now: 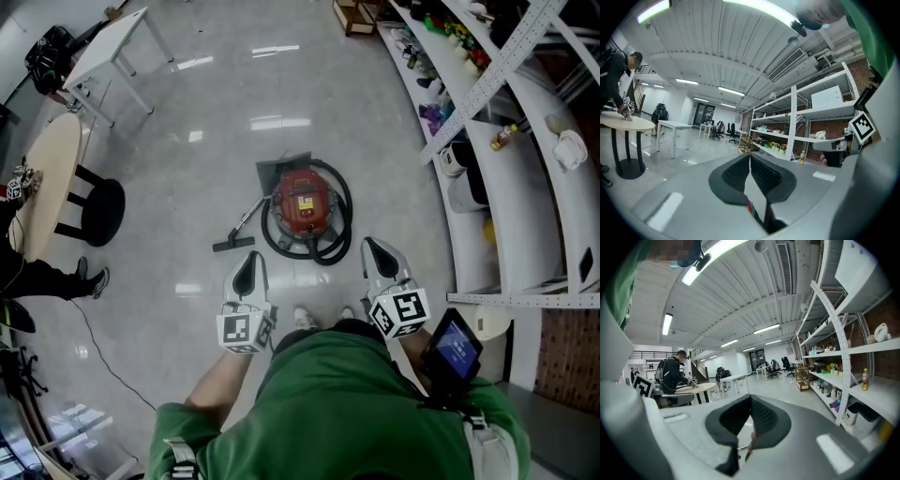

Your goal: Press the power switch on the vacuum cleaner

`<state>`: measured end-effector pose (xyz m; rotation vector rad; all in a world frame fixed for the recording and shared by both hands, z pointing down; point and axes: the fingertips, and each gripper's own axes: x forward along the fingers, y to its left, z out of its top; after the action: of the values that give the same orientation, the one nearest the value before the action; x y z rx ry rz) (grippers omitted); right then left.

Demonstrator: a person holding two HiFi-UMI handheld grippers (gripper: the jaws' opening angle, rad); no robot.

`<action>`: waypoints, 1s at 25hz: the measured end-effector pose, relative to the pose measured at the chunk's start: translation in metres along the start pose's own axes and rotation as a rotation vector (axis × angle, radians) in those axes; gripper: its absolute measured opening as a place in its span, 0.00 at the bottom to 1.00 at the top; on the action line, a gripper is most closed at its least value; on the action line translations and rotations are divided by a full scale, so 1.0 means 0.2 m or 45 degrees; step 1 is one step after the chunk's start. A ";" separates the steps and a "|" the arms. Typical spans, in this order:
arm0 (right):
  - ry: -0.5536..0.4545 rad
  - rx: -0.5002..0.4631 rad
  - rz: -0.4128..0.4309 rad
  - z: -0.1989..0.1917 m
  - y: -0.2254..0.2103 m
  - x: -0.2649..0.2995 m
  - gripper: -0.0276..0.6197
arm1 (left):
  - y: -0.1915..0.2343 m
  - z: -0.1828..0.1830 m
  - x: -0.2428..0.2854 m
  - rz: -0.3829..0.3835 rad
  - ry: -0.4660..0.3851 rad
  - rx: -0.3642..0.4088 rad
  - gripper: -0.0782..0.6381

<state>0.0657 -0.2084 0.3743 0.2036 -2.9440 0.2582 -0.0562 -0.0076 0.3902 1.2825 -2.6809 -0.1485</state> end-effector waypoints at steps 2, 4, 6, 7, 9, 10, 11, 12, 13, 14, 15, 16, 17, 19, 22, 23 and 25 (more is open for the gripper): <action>-0.014 -0.002 0.001 0.01 -0.02 -0.05 0.04 | -0.06 0.01 -0.02 -0.004 -0.008 0.012 0.12; -0.018 -0.002 0.004 0.02 -0.04 -0.11 0.04 | -0.13 0.03 -0.04 0.006 -0.006 0.017 0.12; -0.018 -0.002 0.012 0.04 -0.06 -0.17 0.04 | -0.20 0.06 -0.05 0.016 -0.004 0.020 0.12; -0.019 -0.003 0.018 0.05 -0.07 -0.20 0.04 | -0.24 0.06 -0.06 0.013 -0.006 0.022 0.12; -0.022 -0.005 0.026 0.06 -0.09 -0.25 0.04 | -0.31 0.06 -0.07 0.001 -0.013 0.024 0.12; -0.023 -0.004 0.030 0.07 -0.10 -0.27 0.04 | -0.34 0.06 -0.08 -0.005 -0.016 0.025 0.12; -0.025 -0.002 0.035 0.08 -0.11 -0.29 0.04 | -0.38 0.06 -0.08 -0.009 -0.018 0.026 0.12; -0.026 0.001 0.043 0.08 -0.12 -0.31 0.04 | -0.42 0.06 -0.08 -0.013 -0.019 0.028 0.12; -0.029 0.003 0.050 0.09 -0.13 -0.33 0.04 | -0.46 0.07 -0.08 -0.017 -0.020 0.031 0.12; -0.031 0.005 0.056 0.10 -0.15 -0.35 0.04 | -0.50 0.07 -0.08 -0.022 -0.021 0.034 0.12; -0.032 0.009 0.060 0.10 -0.16 -0.36 0.04 | -0.53 0.07 -0.08 -0.027 -0.020 0.036 0.12; -0.032 0.013 0.064 0.10 -0.17 -0.38 0.04 | -0.56 0.07 -0.08 -0.030 -0.018 0.038 0.12; -0.031 0.017 0.067 0.10 -0.17 -0.39 0.04 | -0.57 0.07 -0.07 -0.032 -0.016 0.040 0.12; -0.029 0.020 0.072 0.09 -0.19 -0.40 0.04 | -0.60 0.06 -0.06 -0.032 -0.015 0.044 0.12; -0.026 0.024 0.077 0.09 -0.22 -0.42 0.04 | -0.63 0.06 -0.05 -0.019 -0.012 0.045 0.12; -0.026 0.026 0.079 0.09 -0.23 -0.42 0.04 | -0.63 0.07 -0.04 -0.013 -0.013 0.044 0.12; -0.026 0.030 0.082 0.09 -0.25 -0.42 0.04 | -0.64 0.07 -0.03 -0.011 -0.020 0.044 0.12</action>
<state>0.1530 -0.2504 0.3490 0.1156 -2.9727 0.3015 0.0425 -0.0834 0.3562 1.3081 -2.7031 -0.1137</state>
